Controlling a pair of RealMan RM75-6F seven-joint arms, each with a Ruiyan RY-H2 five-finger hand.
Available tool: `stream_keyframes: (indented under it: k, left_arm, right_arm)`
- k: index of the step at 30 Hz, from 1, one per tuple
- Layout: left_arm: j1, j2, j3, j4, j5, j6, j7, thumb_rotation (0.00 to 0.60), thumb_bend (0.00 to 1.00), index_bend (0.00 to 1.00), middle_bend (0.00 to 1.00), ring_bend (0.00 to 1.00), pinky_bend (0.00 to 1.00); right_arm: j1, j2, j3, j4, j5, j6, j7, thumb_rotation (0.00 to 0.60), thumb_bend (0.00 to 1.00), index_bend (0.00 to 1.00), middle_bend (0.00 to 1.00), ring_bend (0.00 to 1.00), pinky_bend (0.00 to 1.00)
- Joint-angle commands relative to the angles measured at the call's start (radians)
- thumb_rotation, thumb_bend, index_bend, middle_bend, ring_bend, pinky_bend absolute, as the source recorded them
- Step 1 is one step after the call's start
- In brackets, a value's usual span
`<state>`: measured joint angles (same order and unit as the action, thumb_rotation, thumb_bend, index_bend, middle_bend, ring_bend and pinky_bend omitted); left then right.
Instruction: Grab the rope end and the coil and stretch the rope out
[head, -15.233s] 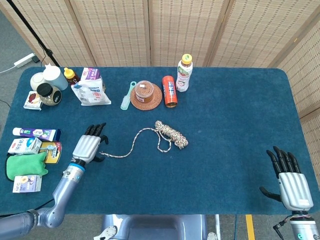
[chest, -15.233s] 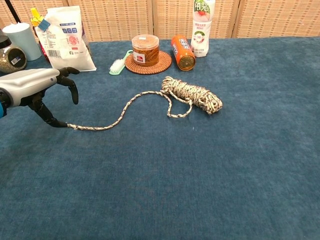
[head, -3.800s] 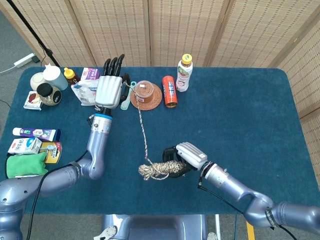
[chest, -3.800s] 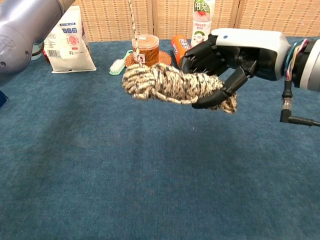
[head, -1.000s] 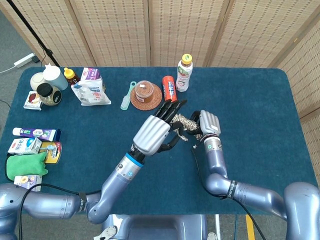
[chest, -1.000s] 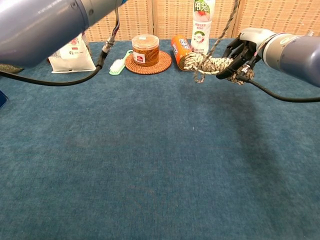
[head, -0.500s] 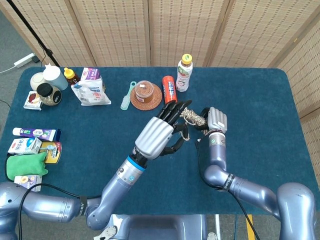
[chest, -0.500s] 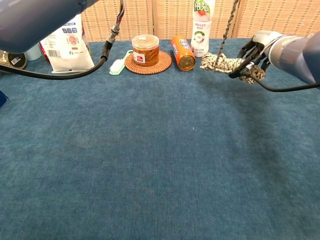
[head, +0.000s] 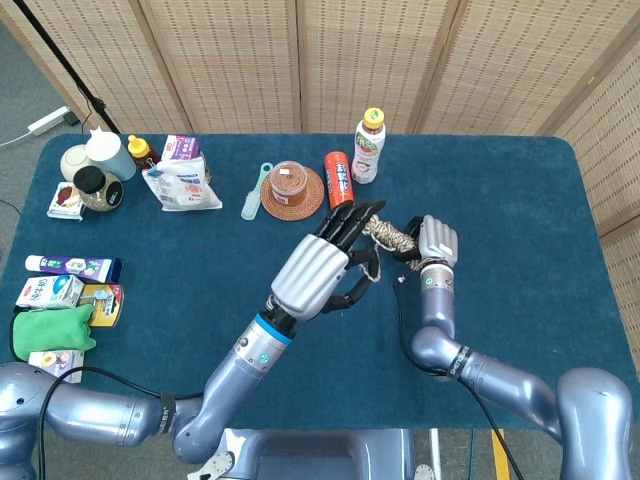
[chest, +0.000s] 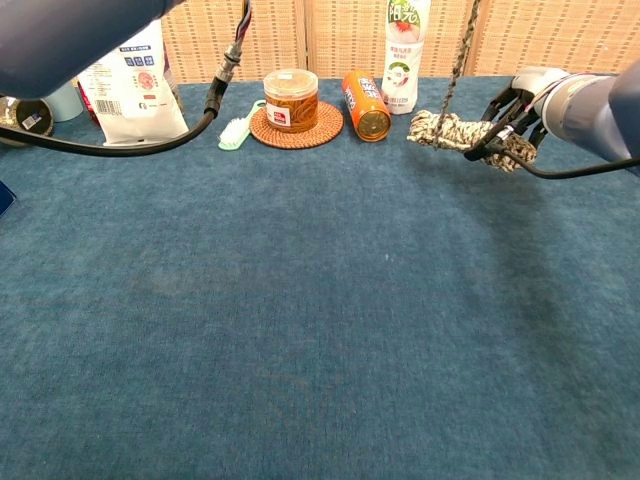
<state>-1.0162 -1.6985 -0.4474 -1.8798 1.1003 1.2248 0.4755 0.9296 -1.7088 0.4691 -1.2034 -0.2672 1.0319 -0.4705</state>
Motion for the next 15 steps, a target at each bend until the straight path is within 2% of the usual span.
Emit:
stream_keyframes:
  k: [1, 6, 15]
  left_arm:
    - [-0.002, -0.003, -0.002, 0.000, -0.007, 0.000, -0.007, 0.600, 0.42, 0.61, 0.00, 0.00, 0.00]
    - [-0.007, -0.016, -0.038, -0.031, -0.077, -0.009, -0.055, 0.600, 0.42, 0.61, 0.00, 0.00, 0.00]
    - [-0.036, -0.029, -0.099, -0.018, -0.140, 0.016, -0.051, 0.600, 0.42, 0.61, 0.00, 0.00, 0.00]
  right_arm:
    - [-0.012, 0.015, -0.001, -0.032, -0.019, -0.011, 0.004, 0.600, 0.75, 0.76, 0.63, 0.54, 0.65]
    - [-0.034, 0.048, -0.029, -0.122, -0.067, -0.036, 0.004, 0.600, 0.75, 0.76, 0.64, 0.54, 0.65]
    - [-0.076, 0.119, -0.091, -0.268, -0.167, -0.106, 0.035, 0.600, 0.75, 0.77, 0.64, 0.54, 0.65]
